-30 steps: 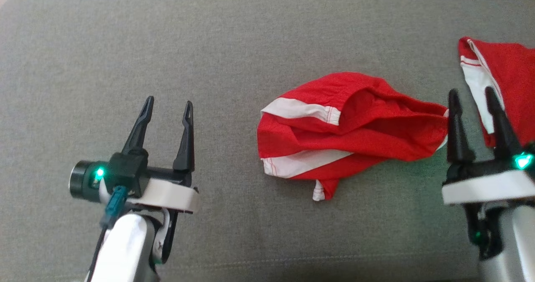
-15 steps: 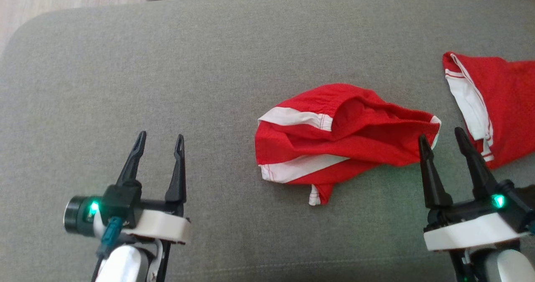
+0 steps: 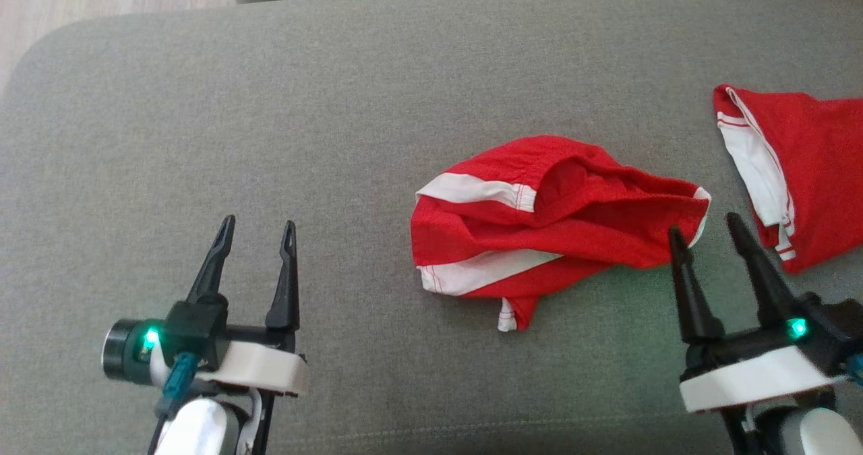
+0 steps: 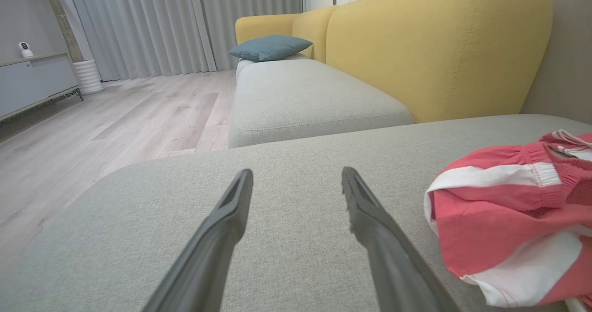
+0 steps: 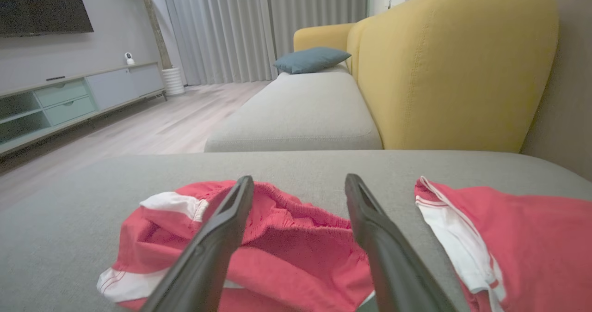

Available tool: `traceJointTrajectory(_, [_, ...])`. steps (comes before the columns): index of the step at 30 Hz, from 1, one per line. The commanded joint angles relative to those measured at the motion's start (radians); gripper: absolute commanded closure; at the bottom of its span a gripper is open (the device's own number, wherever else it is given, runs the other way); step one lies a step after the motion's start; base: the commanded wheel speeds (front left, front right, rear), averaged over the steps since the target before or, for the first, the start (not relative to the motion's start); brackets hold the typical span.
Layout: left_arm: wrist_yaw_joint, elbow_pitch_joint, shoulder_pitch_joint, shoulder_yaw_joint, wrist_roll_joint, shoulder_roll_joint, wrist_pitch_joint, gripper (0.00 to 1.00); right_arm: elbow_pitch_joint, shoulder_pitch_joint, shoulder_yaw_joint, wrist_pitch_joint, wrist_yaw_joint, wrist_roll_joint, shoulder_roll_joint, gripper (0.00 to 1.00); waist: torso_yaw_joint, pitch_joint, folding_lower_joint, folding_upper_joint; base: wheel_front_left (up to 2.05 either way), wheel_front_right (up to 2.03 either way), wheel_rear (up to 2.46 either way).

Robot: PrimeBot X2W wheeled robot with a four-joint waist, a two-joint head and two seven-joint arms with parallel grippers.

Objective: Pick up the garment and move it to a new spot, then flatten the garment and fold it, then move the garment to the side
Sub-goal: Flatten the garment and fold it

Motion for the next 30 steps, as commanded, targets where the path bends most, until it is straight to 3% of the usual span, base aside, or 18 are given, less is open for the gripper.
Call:
traceJointTrajectory(1, [0.005, -0.04, -0.025, 0.032, 0.002, 0.013, -0.005, 0.0, -0.026, -0.016, 0.035, 0.018, -0.001, 0.0, -0.022, 0.0, -0.001, 0.005, 0.0, -0.0001, 0.0, 0.0, 0.0])
traceJointTrajectory(16, [-0.008, -0.052, -0.14, 0.003, 0.018, -0.019, -0.005, 0.0, 0.14, -0.301, 0.282, 0.227, -0.001, -0.016, -0.354, 0.0, 0.036, 0.151, 0.0, -0.0001, 0.0, 0.0, 0.0])
traceJointTrajectory(23, [-0.009, -0.051, -0.164, 0.005, 0.021, -0.029, -0.005, 0.0, 0.208, -0.405, 0.402, 0.279, -0.001, 0.001, -0.435, 0.0, 0.044, 0.177, 0.0, -0.0001, 0.0, 0.0, 0.0])
traceJointTrajectory(24, [-0.01, -0.051, -0.167, 0.005, 0.022, -0.029, -0.005, 0.0, 0.215, -0.421, 0.414, 0.282, -0.001, 0.004, -0.442, 0.04, 0.045, 0.179, 0.0, -0.0001, 0.0, 0.0, 0.0])
traceJointTrajectory(26, [-0.01, -0.051, -0.17, 0.009, 0.023, -0.029, -0.005, 0.0, 0.23, -0.445, 0.435, 0.291, -0.001, 0.016, -0.451, 0.73, 0.044, 0.183, 0.0, -0.0001, 0.0, 0.0, 0.0])
traceJointTrajectory(27, [-0.01, -0.051, -0.172, 0.01, 0.023, -0.03, -0.005, 0.0, 0.235, -0.455, 0.44, 0.291, -0.001, 0.024, -0.455, 1.0, 0.045, 0.184, 0.0, -0.0001, 0.0, 0.0, 0.0])
traceJointTrajectory(30, [-0.011, -0.052, -0.173, 0.013, 0.026, -0.03, -0.005, 0.0, 0.226, -0.472, 0.445, 0.267, -0.001, 0.065, -0.451, 1.0, 0.043, 0.183, 0.0, -0.0001, 0.0, 0.0, 0.0])
